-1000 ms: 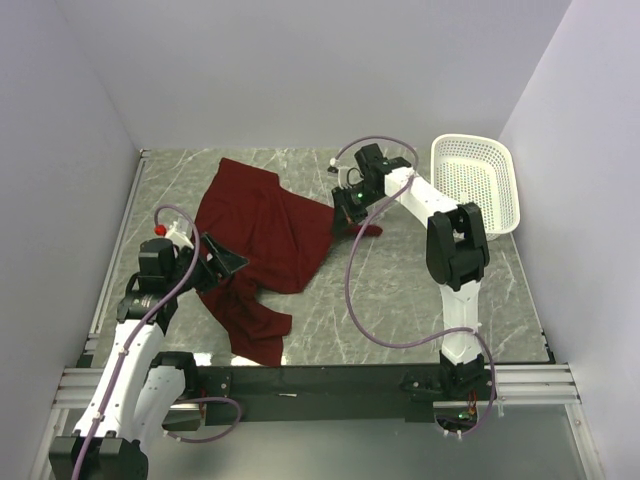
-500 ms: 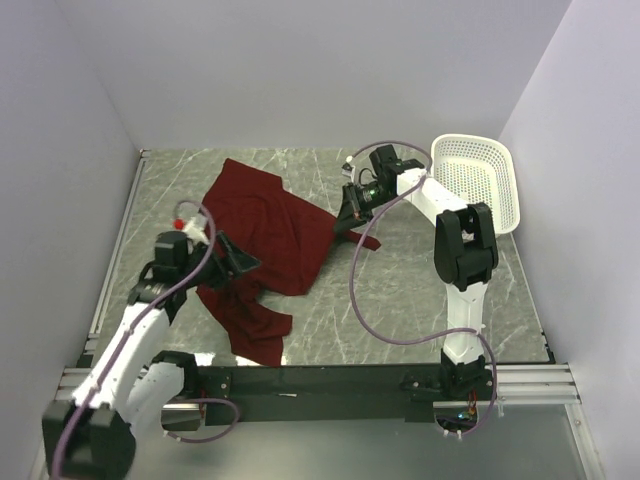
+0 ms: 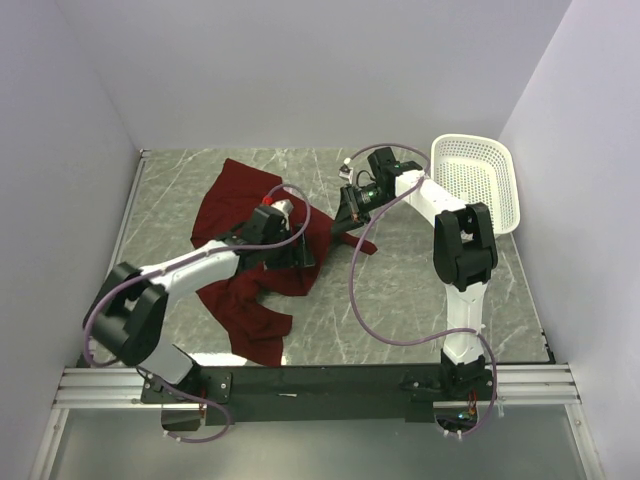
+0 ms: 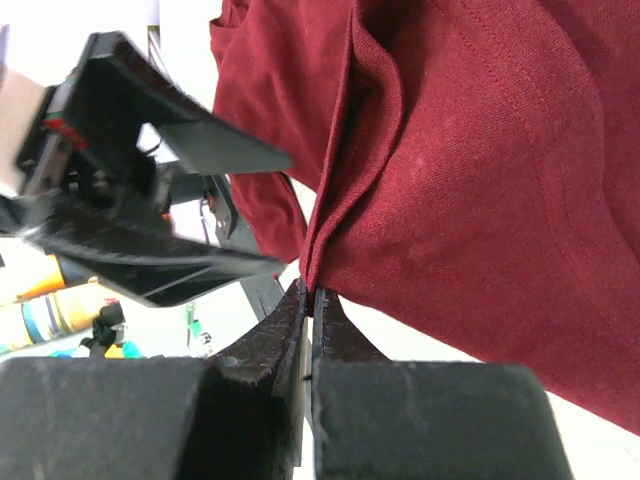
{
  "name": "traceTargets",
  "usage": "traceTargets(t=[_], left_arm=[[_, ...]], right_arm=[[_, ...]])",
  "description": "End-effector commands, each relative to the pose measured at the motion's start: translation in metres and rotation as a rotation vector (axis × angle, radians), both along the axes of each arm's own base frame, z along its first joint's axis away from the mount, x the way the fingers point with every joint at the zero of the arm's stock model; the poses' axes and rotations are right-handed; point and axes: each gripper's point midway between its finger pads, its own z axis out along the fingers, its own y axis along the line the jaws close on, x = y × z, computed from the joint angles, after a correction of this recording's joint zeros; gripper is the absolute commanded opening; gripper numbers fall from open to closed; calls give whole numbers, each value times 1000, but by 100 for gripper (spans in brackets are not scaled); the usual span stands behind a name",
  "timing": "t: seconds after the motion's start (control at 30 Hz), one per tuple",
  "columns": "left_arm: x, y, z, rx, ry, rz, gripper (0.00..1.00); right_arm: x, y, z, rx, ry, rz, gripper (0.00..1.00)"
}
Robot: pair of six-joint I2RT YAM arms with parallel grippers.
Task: Fold and stack the t-shirts
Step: Flatten the tshirt out
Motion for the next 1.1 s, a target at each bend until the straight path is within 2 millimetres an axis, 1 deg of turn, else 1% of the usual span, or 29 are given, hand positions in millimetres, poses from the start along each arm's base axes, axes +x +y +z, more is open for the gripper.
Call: traceTargets(t=[0.0, 0.03, 0.07, 0.1, 0.13, 0.17, 0.2, 0.23, 0.3, 0.33, 0.4, 0.43, 0.47, 0.53, 0.57, 0.63, 0.67, 0.7, 0.77, 0.8, 0.83, 0.87, 0.9, 0.93, 0.97, 1.0, 1.03, 1.07], left_arm=[[32, -18, 18, -4, -115, -1, 76], [29, -28, 14, 0, -107, -24, 77], [33, -37, 21, -12, -129, -34, 78], [31, -46, 23, -9, -142, -50, 78], [33, -50, 17, 4, -139, -52, 78], [37, -56, 21, 4, -152, -51, 77], [39, -58, 19, 13, -156, -50, 77], [40, -61, 11, 29, -147, -51, 77], [42, -67, 8, 39, -152, -55, 75], [42, -67, 1, 53, -141, -55, 72], [42, -68, -3, 67, -130, -63, 64], [46, -63, -9, 99, -132, -36, 56], [49, -60, -11, 119, -139, -19, 51], [51, -56, -15, 144, -136, -7, 34], [54, -53, -15, 158, -145, 9, 21], [56, -50, -16, 179, -154, 15, 10], [57, -49, -15, 185, -159, 18, 1], [58, -45, -15, 203, -166, 22, 1], [57, -42, -8, 216, -180, 16, 1], [58, -39, 0, 222, -205, 7, 0], [57, -37, 5, 227, -214, 2, 1], [54, -35, 7, 235, -219, -8, 0], [54, -32, 18, 237, -248, -23, 0], [51, -30, 23, 237, -258, -39, 0], [48, -29, 26, 240, -265, -58, 0], [45, -25, 27, 258, -268, -87, 0], [41, -25, 37, 239, -282, -108, 0], [38, -24, 39, 239, -284, -125, 0]], right_arm=[[-3, 6, 13, 47, -11, 16, 0], [-4, 5, 12, 44, -10, 14, 0], [-3, 5, 12, 43, -10, 11, 0], [-3, 5, 10, 41, -8, 13, 0], [-3, 5, 9, 40, -5, 12, 0], [-3, 6, 8, 41, 2, 12, 0], [-3, 5, 7, 42, 8, 11, 0], [-3, 6, 7, 41, 8, 11, 0], [-2, 6, 7, 41, 9, 5, 0], [-3, 6, 8, 44, 9, 7, 0], [-3, 6, 10, 50, 6, 7, 0], [-2, 6, 11, 56, 10, 5, 0], [-3, 6, 12, 59, 11, 7, 0], [-4, 6, 11, 63, 15, 12, 0], [-5, 6, 10, 60, 20, 11, 0], [-5, 5, 10, 56, 14, 12, 0], [-5, 4, 10, 55, 15, 11, 0], [-5, 3, 9, 49, 13, 10, 0], [-4, -1, 9, 31, -11, 13, 0], [0, -5, 8, 3, -35, 6, 0], [2, -9, 6, -14, -68, 16, 2], [3, -14, 5, -36, -65, 7, 6], [5, -20, 2, -60, -112, 19, 11], [7, -24, 1, -73, -133, 19, 15], [7, -30, -2, -87, -139, 18, 23], [5, -33, -2, -97, -152, 23, 25], [7, -40, -6, -126, -189, 32, 28], [7, -42, -8, -137, -209, 34, 34]])
